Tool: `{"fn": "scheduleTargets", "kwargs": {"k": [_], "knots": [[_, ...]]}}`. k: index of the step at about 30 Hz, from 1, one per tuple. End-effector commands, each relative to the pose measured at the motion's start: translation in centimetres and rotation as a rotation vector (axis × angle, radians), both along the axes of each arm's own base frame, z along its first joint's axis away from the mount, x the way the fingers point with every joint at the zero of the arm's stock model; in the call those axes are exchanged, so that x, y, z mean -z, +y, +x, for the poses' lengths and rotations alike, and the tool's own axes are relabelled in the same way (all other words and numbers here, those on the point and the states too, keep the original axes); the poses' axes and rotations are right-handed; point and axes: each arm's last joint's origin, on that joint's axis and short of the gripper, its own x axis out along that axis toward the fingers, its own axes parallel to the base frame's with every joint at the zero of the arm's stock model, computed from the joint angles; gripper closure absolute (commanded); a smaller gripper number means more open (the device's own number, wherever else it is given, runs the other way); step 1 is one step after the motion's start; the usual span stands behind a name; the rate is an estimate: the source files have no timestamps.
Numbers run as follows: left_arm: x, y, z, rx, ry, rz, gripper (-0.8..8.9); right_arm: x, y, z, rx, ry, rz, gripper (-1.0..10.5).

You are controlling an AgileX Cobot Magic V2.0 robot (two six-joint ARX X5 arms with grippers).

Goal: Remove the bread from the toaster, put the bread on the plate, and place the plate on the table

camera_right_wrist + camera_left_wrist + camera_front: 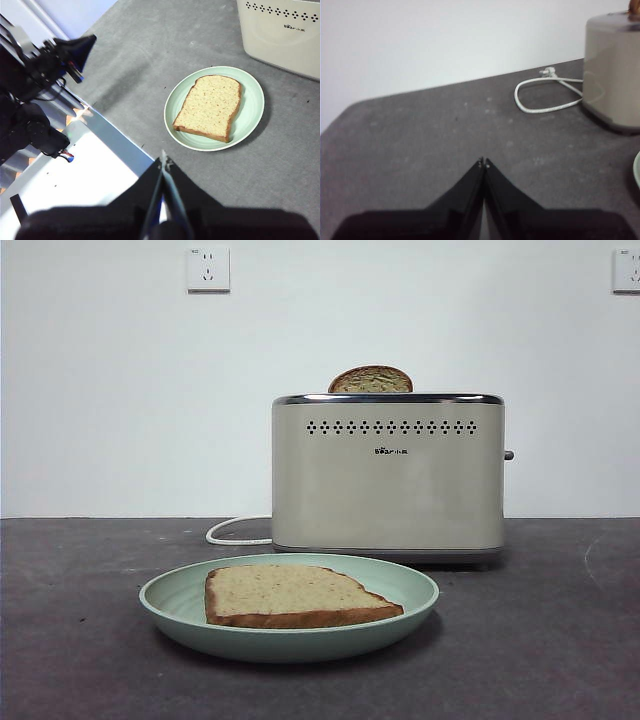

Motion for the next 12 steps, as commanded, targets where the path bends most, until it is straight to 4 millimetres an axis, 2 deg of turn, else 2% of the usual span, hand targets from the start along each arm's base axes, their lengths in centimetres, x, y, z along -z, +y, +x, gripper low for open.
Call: {"fn": "scheduleTargets", "kwargs": {"k": [1,5,12], "knots": [[1.43,0.05,0.20,-0.019,0.026,-0.069,8.17,0.09,0.05,0.05,-0.001,-0.003,-0.001,9.4],[2.19,0.11,0.08,-0.033,0.106,-0.065,8.17,0.09,0.05,0.04,-0.001,-0.003,-0.001,9.4],[2.09,0.09,0.10,-0.025,0.096,-0.067,8.18,0.09,0.05,0.05,-0.001,-0.003,-0.001,9.4]]}}
